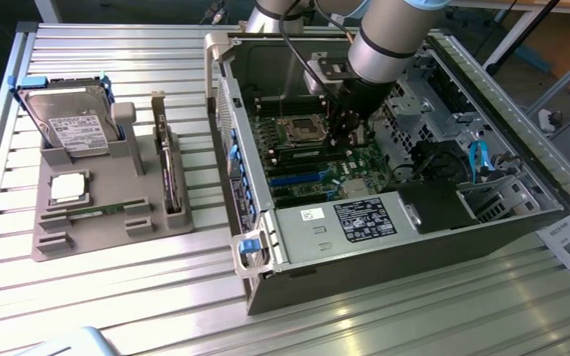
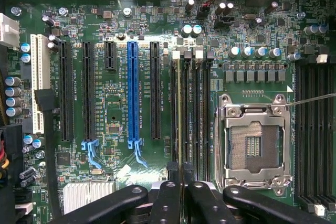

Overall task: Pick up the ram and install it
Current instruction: 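Insert the ram into the slot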

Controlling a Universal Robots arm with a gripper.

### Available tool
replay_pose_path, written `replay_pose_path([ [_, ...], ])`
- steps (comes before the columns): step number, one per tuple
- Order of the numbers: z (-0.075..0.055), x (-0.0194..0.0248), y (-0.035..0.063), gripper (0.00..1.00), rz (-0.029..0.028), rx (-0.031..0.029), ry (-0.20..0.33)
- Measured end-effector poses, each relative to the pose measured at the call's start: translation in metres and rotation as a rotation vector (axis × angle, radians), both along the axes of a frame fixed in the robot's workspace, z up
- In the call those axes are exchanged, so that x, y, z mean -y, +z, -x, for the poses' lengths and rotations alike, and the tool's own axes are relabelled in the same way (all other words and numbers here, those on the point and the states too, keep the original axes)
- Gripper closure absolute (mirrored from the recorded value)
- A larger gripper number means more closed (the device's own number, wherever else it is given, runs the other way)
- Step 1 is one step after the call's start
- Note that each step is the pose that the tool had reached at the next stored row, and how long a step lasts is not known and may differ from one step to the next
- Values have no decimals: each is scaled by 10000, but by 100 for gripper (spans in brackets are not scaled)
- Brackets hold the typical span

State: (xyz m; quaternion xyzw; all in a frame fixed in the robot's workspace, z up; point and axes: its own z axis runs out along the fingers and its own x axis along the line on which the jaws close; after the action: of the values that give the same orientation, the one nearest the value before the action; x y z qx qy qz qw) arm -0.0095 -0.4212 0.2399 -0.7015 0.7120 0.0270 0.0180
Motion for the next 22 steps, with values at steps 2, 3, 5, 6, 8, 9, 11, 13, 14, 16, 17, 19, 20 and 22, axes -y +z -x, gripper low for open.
replay_pose_path([
  [2,1,-3,0,88,0,0,1],
  [3,1,-4,0,88,-1,0,1],
  [5,3,-5,0,88,-1,0,1],
  [6,5,-5,0,88,0,1,0],
  [8,12,-5,0,88,-1,1,0],
  [9,15,-5,0,88,-1,3,1],
  [11,17,-5,0,88,0,3,2],
  [13,18,-5,0,88,0,3,1],
  [14,21,-4,-5,88,0,12,0],
  [16,22,-5,-13,88,1,22,1],
  [17,22,-5,-15,88,0,27,1],
  [19,23,-5,-21,88,0,35,1],
  [20,24,-5,-26,88,0,45,1],
  [22,25,-5,-32,88,0,53,1],
])
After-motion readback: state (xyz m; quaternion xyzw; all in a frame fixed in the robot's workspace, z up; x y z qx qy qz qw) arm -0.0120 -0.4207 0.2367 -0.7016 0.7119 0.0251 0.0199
